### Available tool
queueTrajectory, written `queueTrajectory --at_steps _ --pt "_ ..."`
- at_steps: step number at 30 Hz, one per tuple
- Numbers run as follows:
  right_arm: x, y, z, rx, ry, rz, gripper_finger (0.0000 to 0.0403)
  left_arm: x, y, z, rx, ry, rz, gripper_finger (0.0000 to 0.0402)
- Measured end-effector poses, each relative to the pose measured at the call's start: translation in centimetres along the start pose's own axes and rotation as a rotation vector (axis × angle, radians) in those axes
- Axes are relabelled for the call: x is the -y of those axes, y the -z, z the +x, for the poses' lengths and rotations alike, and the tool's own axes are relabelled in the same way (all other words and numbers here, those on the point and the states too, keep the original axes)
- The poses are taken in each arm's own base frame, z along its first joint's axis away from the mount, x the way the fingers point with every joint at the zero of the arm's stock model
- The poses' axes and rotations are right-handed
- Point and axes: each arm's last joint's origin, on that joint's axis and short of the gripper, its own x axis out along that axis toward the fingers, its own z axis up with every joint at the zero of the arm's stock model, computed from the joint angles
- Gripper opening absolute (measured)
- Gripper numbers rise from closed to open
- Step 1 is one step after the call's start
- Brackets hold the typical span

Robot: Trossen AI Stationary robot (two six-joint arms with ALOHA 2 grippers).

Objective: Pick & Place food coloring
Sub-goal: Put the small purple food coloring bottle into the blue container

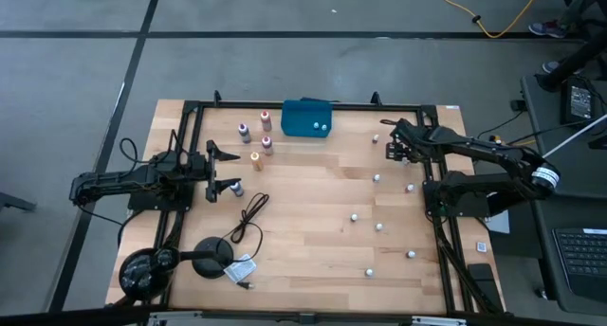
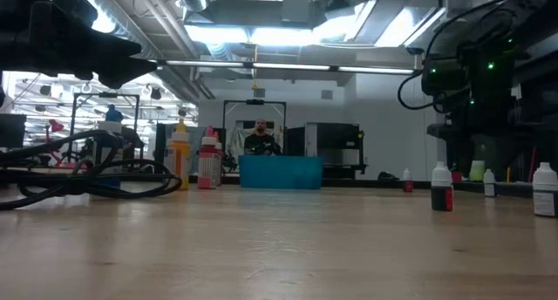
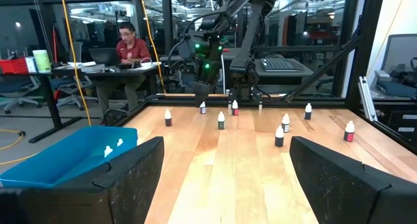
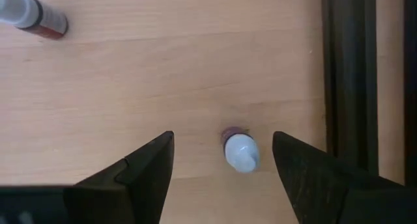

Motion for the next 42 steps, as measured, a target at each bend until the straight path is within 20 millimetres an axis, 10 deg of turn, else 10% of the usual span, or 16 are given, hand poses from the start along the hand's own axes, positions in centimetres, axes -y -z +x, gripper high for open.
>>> queueTrajectory --at_steps 24,42 --pt "0.9 1.0 1.0 -0.060 0.035 -0.016 0.0119 0.0 0.0 0.0 0.000 0.000 0.000 0.0327" --pt "0.3 0.2 0.6 0.011 0.008 -0.048 0.0118 0.0 0.0 0.0 0.000 0.000 0.000 0.0327"
